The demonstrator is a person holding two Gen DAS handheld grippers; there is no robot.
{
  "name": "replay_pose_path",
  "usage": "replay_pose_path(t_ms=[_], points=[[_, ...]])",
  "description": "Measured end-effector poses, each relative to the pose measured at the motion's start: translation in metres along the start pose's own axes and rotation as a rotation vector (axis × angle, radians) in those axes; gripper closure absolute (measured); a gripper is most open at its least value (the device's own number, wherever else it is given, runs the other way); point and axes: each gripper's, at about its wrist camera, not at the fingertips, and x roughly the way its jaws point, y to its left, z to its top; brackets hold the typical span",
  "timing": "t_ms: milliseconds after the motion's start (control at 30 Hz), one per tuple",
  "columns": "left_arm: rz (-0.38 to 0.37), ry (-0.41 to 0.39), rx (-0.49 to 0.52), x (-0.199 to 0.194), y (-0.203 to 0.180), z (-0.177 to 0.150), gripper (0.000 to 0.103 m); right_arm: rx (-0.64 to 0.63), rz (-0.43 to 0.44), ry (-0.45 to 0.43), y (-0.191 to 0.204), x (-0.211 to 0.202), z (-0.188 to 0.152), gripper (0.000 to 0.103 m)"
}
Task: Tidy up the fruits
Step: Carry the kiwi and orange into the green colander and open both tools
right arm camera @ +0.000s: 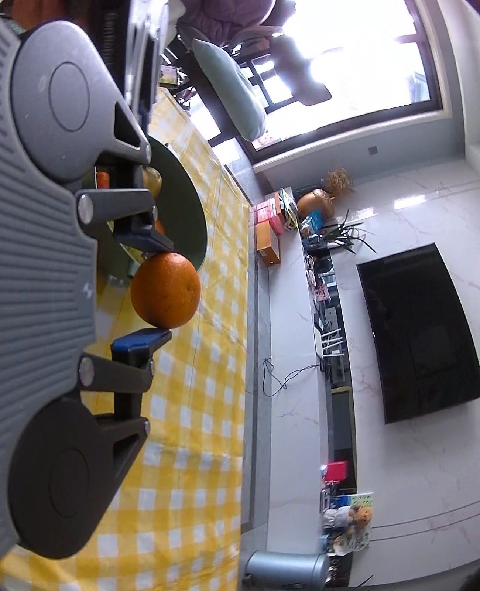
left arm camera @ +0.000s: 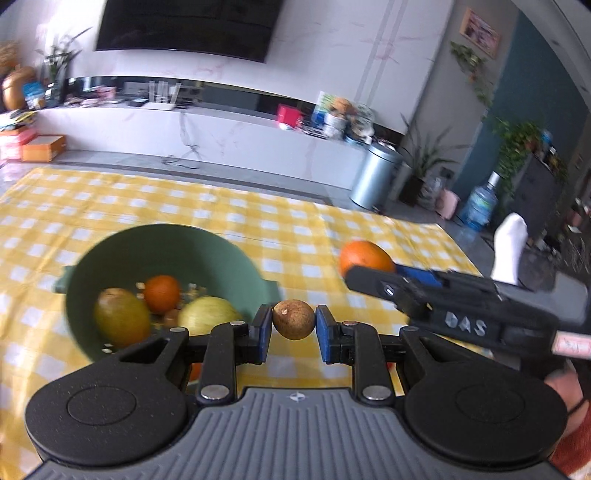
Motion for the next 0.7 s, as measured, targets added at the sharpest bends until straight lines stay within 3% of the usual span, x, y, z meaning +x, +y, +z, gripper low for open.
replay_pose_path(t_ms=[333,700], points=[[0.045,-0.014,-0.103,-0.003,0.044,0.005,0.075,-0.141,0.027,0.052,0.043,0.022,0.002,0.061],[0.064,0.017,-0.129,0.013,0.077,0.007,0.075,-0.303,0.014,0.164,0.076,0.072,0.008,0.061]])
